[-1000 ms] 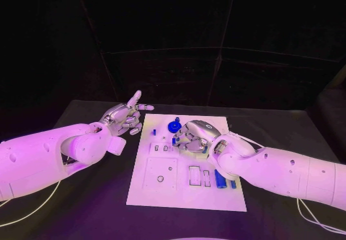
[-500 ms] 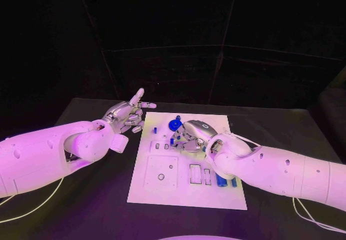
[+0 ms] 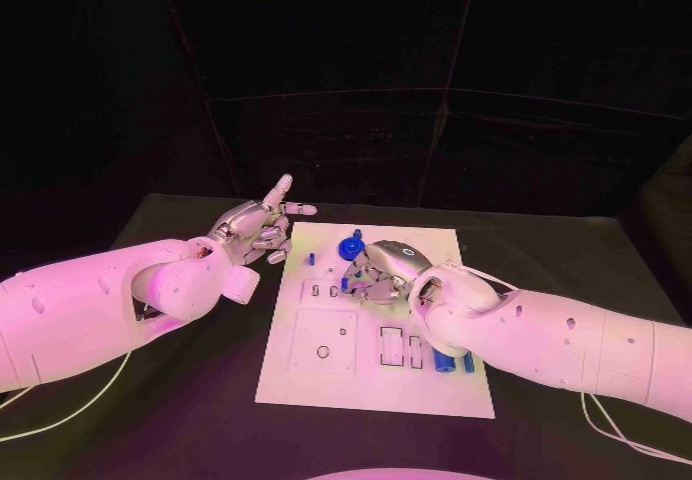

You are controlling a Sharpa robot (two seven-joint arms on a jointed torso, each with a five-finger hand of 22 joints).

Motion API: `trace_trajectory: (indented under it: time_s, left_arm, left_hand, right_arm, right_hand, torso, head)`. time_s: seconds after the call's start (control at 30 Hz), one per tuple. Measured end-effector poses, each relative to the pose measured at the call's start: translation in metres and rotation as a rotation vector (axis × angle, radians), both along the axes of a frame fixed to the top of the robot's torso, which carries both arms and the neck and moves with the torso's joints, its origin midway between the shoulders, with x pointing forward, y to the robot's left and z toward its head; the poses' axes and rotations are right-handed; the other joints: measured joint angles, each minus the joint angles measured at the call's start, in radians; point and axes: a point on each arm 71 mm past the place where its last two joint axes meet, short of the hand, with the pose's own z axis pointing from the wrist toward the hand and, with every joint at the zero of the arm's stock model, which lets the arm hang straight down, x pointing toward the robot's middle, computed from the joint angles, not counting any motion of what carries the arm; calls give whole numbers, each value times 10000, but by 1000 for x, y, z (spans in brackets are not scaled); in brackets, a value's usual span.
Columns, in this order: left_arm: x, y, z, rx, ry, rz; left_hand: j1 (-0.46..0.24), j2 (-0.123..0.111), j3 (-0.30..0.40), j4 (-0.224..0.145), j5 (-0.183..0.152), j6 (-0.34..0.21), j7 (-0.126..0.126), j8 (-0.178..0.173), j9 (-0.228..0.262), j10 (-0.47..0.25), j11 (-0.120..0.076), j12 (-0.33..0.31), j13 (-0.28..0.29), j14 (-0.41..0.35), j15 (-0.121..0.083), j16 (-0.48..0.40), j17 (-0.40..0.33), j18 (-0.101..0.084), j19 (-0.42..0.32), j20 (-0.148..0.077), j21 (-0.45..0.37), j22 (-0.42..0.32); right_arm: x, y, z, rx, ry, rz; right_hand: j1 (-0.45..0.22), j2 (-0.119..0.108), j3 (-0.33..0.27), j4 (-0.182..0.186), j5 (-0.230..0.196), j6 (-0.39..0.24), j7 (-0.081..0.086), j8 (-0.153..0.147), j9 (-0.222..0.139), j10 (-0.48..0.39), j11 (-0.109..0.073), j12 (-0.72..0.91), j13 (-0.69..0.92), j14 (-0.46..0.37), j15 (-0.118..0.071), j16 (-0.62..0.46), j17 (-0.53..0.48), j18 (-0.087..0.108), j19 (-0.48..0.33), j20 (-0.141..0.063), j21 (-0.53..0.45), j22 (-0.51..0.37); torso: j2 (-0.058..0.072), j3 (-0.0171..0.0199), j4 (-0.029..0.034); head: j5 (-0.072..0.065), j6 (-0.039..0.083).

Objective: Assemble the parts on the task board

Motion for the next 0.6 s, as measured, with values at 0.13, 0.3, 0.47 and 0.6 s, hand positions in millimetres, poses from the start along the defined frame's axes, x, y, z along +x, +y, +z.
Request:
trace_trajectory:
  time_s: [0.13,0.3,0.47,0.6]
  left_arm:
    - [0,0,0,-5,0,-14]
    - [0,-1,0,-20,0,-49]
    - [0,-1,0,-24,3,-64]
    - [0,-2,0,-29,6,-83]
  left_hand:
    - [0,0,0,0,0,-12,12,0,8,0,0,0,-1,0,0,0,0,0,0,0,0,0]
    - [0,0,0,0,0,-12,12,0,8,1,0,0,0,0,0,0,0,0,0,0,0,0]
    - [0,0,-42,43,0,-12,12,0,7,1,0,-42,-10,0,0,0,0,0,-34,34,0,1]
    - [0,0,-42,43,0,-12,12,0,7,1,0,-42,-9,0,0,0,0,0,-34,34,0,1]
  right_arm:
    - [0,0,-1,-101,44,-27]
    - [0,0,-1,-184,68,-58]
    - [0,1,-1,-210,63,-62]
    - [-1,2,-1,-213,56,-52]
  right_hand:
    - [0,0,10,11,-4,-1,1,-2,0,0,0,0,0,0,0,0,0,0,0,0,0,0]
    - [0,0,10,10,-4,-3,1,-4,-1,0,0,0,0,0,0,0,-1,0,0,0,0,-1]
    - [0,0,10,11,-4,-5,2,-5,-5,0,0,0,0,0,0,0,-1,0,0,0,0,-1]
    - [0,0,9,11,-5,-6,2,-7,-9,0,0,0,0,0,0,0,-1,0,0,0,0,-1]
  torso:
    - [0,0,0]
    - [-1,0,0]
    - [-5,3,-4]
    - [-4,5,-8]
  head:
    - [3,-12]
    - [17,-40]
    - [21,-47]
    - [26,-58]
